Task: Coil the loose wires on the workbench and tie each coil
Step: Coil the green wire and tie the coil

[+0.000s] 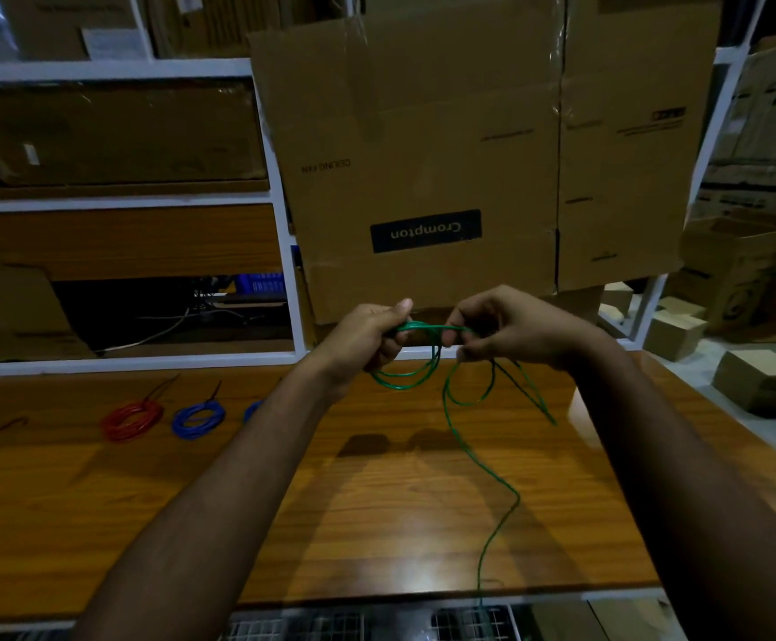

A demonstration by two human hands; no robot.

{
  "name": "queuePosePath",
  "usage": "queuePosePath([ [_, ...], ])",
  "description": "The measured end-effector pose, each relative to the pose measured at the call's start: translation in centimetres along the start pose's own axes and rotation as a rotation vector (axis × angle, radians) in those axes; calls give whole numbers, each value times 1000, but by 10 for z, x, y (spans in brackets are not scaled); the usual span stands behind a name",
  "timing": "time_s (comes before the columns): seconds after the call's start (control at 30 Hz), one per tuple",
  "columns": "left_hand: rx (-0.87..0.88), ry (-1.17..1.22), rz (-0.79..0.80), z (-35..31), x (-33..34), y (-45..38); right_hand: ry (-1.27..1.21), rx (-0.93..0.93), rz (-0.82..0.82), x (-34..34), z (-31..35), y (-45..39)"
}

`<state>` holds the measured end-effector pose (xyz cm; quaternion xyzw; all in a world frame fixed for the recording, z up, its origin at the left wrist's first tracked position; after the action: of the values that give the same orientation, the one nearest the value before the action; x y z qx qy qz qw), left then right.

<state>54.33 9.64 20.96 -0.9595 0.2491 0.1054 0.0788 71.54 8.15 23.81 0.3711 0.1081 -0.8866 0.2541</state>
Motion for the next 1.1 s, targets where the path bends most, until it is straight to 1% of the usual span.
queuePosePath([
  [0.1, -27, -12, 89, 1, -2, 4, 112, 45, -21, -4, -7, 5],
  [0.17, -31, 19, 135, 3, -5, 6, 142, 45, -32, -4, -10, 8],
  [0.3, 36, 224, 191, 0, -11, 8, -43, 25, -83, -6, -12, 12],
  [0.33, 46, 262, 171, -1, -14, 7, -26, 30, -105, -7, -13, 13],
  [0.37, 46, 279, 132, -2, -18, 7, 47, 38, -138, -8, -15, 13],
  [0.43, 36, 238, 28, -2, -27, 5, 222, 53, -227, -11, -19, 14],
  [0.5, 37, 173, -44, -4, -34, 4, 351, 56, -355, -13, -24, 14],
  [0.57, 51, 116, -95, -6, -37, 3, 454, 22, -528, -15, -23, 18],
  [0.6, 55, 91, -120, -6, -39, 2, 419, -12, -609, -16, -24, 21],
  [0.67, 53, 52, -170, -5, -42, 2, 248, -97, -726, -16, -25, 29],
  [0.73, 56, 9, -216, -1, -46, 3, 74, -128, -772, -14, -30, 34],
  [0.83, 57, 10, -260, 3, -51, 3, -211, -176, -748, -7, -39, 32],
  [0.9, 60, 25, -284, 3, -52, 2, -476, -237, -723, -1, -44, 30],
  [0.97, 61, 2, -296, 3, -51, 0, -659, -236, -687, 5, -48, 28],
  [1.0, 62, -26, -305, 3, -50, -1, -682, -216, -658, 8, -48, 26],
  [1.03, 64, -65, -321, 4, -48, -2, -641, -186, -632, 9, -48, 24],
  [1.1, 76, -146, -346, 3, -44, -3, -408, -106, -595, 9, -47, 18],
])
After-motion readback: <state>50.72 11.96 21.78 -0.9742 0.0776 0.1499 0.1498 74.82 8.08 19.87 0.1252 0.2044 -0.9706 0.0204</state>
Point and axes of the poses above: each hand's wrist, its own y-axis away from the middle knuckle, its own x-axis out of the palm, z = x × y, the point moved 6 cm from there along -y, towards the middle knuckle, and after that the axes turned 7 degrees about z, right-handed, at the moved point
